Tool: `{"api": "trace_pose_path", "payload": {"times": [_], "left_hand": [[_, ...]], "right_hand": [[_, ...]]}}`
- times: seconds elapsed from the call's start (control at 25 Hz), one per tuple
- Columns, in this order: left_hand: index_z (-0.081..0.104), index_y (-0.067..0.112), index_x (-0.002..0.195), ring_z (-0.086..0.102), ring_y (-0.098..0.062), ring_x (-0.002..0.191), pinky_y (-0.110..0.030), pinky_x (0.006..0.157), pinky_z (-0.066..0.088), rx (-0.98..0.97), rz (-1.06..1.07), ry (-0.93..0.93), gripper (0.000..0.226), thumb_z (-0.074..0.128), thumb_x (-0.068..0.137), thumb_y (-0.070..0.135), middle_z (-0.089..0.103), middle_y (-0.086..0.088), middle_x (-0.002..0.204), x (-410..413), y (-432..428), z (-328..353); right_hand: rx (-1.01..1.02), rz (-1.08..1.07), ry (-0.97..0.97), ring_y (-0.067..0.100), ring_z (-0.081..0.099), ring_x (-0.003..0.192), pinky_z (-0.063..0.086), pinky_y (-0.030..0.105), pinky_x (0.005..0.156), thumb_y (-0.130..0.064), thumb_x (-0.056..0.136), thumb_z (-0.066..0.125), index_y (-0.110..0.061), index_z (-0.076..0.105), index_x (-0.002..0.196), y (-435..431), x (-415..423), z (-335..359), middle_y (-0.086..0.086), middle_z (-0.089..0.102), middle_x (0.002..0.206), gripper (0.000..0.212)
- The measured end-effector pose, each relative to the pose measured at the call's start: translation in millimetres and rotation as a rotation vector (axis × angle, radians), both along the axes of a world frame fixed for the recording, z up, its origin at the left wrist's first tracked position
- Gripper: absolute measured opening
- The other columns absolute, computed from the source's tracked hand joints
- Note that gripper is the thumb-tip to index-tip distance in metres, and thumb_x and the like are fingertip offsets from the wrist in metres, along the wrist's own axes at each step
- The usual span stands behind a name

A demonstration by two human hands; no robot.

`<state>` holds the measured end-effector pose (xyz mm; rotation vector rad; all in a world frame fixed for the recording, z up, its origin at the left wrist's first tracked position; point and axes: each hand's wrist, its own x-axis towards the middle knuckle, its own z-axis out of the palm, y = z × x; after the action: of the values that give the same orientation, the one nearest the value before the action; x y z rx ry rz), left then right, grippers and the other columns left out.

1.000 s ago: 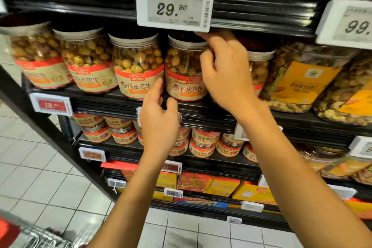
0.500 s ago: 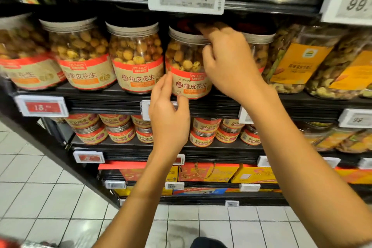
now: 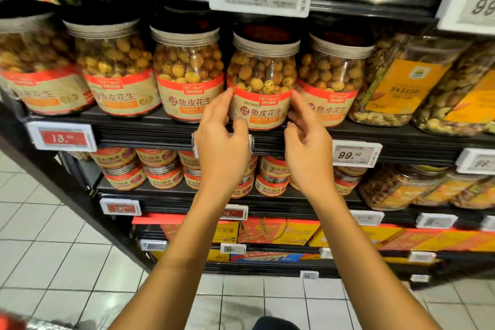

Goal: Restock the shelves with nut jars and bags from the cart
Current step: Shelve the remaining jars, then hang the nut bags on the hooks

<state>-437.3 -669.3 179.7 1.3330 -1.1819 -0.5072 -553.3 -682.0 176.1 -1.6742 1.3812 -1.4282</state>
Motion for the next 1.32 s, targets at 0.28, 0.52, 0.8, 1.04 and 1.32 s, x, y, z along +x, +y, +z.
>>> {"api": "trace_pose_path", "payload": {"times": [0.28, 0.52, 0.8, 1.04, 1.32], "left_hand": [[0.043, 0.011, 0.140, 0.045, -0.015, 0.128, -0.031, 0.109, 0.037, 0.031, -0.021, -0.034, 0.047, 0.049, 0.094, 0.009, 0.045, -0.004, 0.141, 4.8, 0.1, 2.2], [0.058, 0.012, 0.126, 0.055, -0.003, 0.106, -0.007, 0.091, 0.040, 0.007, 0.148, 0.032, 0.038, 0.048, 0.090, 0.002, 0.057, -0.003, 0.125, 50.1, 21.8, -11.4], [0.047, 0.015, 0.138, 0.049, -0.012, 0.123, -0.033, 0.106, 0.039, 0.007, 0.096, -0.009, 0.047, 0.049, 0.091, 0.010, 0.053, -0.001, 0.135, 87.7, -2.0, -5.8], [0.046, 0.014, 0.139, 0.047, -0.015, 0.128, -0.039, 0.109, 0.037, -0.026, 0.026, -0.034, 0.047, 0.050, 0.093, 0.013, 0.051, -0.003, 0.138, 99.6, -9.0, -10.6], [0.041, 0.013, 0.141, 0.044, -0.013, 0.130, -0.033, 0.111, 0.036, -0.013, -0.026, -0.045, 0.051, 0.049, 0.092, 0.008, 0.046, -0.003, 0.141, 99.7, 5.3, -4.4]], "right_hand": [[-0.060, -0.083, 0.063, 0.018, 0.046, 0.126, 0.039, 0.029, 0.105, 0.002, 0.091, 0.041, -0.007, 0.052, 0.130, 9.5, 2.5, 1.5, 0.009, 0.049, 0.136, 0.042], [-0.508, 0.059, 0.258, 0.010, 0.051, 0.110, 0.036, 0.011, 0.098, 0.009, 0.083, 0.041, 0.002, 0.062, 0.115, 9.2, 48.3, 44.7, 0.014, 0.061, 0.115, 0.039], [-0.423, -0.033, 0.497, 0.033, 0.050, 0.116, 0.034, 0.027, 0.094, -0.001, 0.089, 0.039, 0.003, 0.053, 0.125, -31.3, 104.5, 66.2, 0.023, 0.050, 0.127, 0.039], [-0.497, -0.076, 0.558, 0.031, 0.053, 0.110, 0.036, 0.029, 0.092, -0.005, 0.085, 0.035, 0.001, 0.054, 0.125, -22.1, 108.7, 65.1, 0.019, 0.055, 0.120, 0.045], [-0.487, -0.046, 0.668, 0.033, 0.050, 0.113, 0.033, 0.028, 0.096, -0.005, 0.086, 0.038, 0.004, 0.050, 0.128, -9.1, 109.4, 68.2, 0.021, 0.054, 0.117, 0.044]]}}
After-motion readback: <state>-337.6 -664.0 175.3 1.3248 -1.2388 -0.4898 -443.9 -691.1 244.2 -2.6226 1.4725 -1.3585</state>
